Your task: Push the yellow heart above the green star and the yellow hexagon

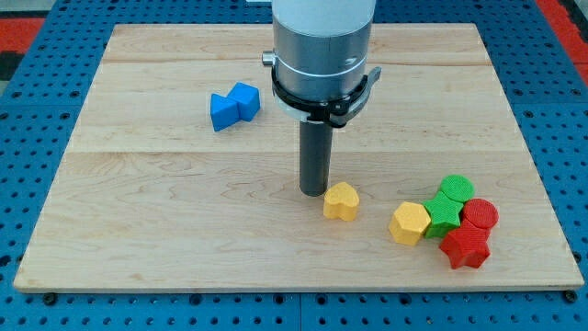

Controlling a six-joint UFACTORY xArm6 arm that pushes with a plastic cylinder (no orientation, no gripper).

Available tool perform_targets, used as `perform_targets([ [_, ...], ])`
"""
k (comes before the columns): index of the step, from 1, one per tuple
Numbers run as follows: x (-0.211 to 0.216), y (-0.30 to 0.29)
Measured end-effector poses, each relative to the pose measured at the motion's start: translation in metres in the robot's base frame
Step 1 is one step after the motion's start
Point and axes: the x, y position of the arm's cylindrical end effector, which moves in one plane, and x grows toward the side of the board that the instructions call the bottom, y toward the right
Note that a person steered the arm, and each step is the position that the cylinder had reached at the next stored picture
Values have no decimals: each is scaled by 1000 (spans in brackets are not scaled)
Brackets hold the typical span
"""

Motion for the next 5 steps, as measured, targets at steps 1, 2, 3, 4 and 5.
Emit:
perform_targets([
  [1, 1, -27],
  [2, 20, -26],
  [3, 41, -8],
  [4, 41, 4],
  [5, 31, 23],
])
